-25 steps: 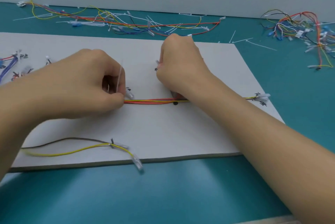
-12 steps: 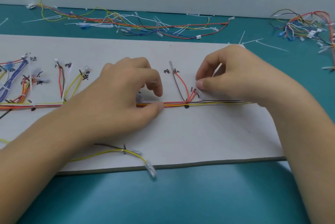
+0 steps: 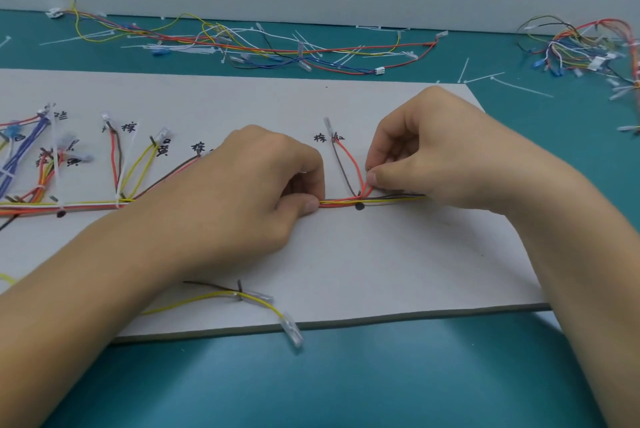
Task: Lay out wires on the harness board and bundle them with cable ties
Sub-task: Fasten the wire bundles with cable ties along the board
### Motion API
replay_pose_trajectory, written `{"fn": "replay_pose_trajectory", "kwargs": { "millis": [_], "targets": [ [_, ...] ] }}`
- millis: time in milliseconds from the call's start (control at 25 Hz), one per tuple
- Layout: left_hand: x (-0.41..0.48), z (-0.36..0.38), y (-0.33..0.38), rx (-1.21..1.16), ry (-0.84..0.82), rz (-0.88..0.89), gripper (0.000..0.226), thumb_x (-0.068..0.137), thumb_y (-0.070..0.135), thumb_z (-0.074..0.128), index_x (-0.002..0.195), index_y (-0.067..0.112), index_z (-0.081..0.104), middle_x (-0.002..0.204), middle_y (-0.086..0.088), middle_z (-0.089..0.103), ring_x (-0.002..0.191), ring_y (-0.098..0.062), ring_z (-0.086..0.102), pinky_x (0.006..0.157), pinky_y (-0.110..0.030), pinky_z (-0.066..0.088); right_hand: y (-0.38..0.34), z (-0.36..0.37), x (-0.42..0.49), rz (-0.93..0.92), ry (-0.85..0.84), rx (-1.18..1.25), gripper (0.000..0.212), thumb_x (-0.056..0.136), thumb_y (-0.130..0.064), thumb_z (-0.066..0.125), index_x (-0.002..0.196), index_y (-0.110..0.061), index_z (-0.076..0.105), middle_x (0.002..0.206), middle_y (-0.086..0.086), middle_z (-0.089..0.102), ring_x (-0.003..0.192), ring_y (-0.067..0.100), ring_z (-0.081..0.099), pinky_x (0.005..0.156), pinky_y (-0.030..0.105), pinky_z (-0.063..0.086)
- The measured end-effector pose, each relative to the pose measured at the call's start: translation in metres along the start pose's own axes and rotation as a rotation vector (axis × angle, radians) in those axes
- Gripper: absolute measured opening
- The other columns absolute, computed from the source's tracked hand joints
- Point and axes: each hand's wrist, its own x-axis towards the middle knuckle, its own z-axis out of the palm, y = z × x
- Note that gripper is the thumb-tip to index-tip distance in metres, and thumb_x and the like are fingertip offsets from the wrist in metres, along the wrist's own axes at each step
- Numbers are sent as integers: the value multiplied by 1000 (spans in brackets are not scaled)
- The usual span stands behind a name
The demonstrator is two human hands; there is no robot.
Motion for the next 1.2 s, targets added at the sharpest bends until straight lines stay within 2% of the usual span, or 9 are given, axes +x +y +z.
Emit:
{"fn": "replay_pose_trajectory", "kwargs": {
  "millis": [160,280,440,560,720,920,1040,1120,1200],
  "targets": [
    [-5,-11,-5,-17,-93,-49,9,87,32,68,78,31,69,69,11,67,71,-4,62,67,-29,48,-8,9,-6,21,-26,32,11,78,-16,79,70,-22,76,59,-8,71,52,6,67,57,30,59],
    [-10,-9,-2,-6,-73,-17,10,75,36,58,74,30,66,64,11,64,68,-7,62,65,-24,40,-11,12,-7,27,-1,13,10,77,-18,80,70,-23,76,60,-10,72,55,5,67,62,34,62],
    [-9,-3,1,-23,-15,43,7,75,33,63,81,30,65,73,13,63,72,-9,61,66,-20,41,-11,10,-7,40,-24,5,11,79,-16,79,70,-22,75,60,-11,72,56,4,68,63,34,62],
    [-7,2,3,-47,5,123,11,82,35,75,90,30,69,79,13,63,71,-10,61,69,-26,46,-10,9,-6,46,-63,28,8,80,-18,80,73,-20,76,62,-8,73,55,6,68,63,32,61],
    [-5,10,7,-61,48,156,4,86,31,77,87,31,74,78,14,62,70,-6,57,65,-37,51,-10,-2,-5,118,-119,118,11,86,-22,76,76,-17,79,65,1,75,60,14,70,64,36,60],
    [-3,15,9,-118,90,101,8,79,34,69,77,30,76,73,14,64,65,-7,60,61,-35,52,16,-35,29,339,185,-11,11,83,-22,68,77,-23,77,66,0,76,72,24,76,76,46,63],
    [-2,17,10,-134,98,113,8,79,29,70,75,28,77,72,12,64,64,-8,62,60,-34,53,50,-58,77,461,392,-70,17,87,-9,60,89,-13,76,89,13,78,85,32,75,84,43,59],
    [-2,18,10,-127,112,126,8,80,28,70,75,26,77,72,11,64,65,-9,62,60,-35,52,71,-61,103,465,417,-104,20,92,-8,63,108,-11,75,110,16,73,96,30,69,91,36,55],
    [-2,20,9,-116,124,140,9,81,26,70,75,25,77,73,10,64,66,-9,62,60,-36,52,86,-57,116,452,335,-159,25,89,-10,72,113,-15,77,110,8,70,103,26,63,91,28,49]
  ]
}}
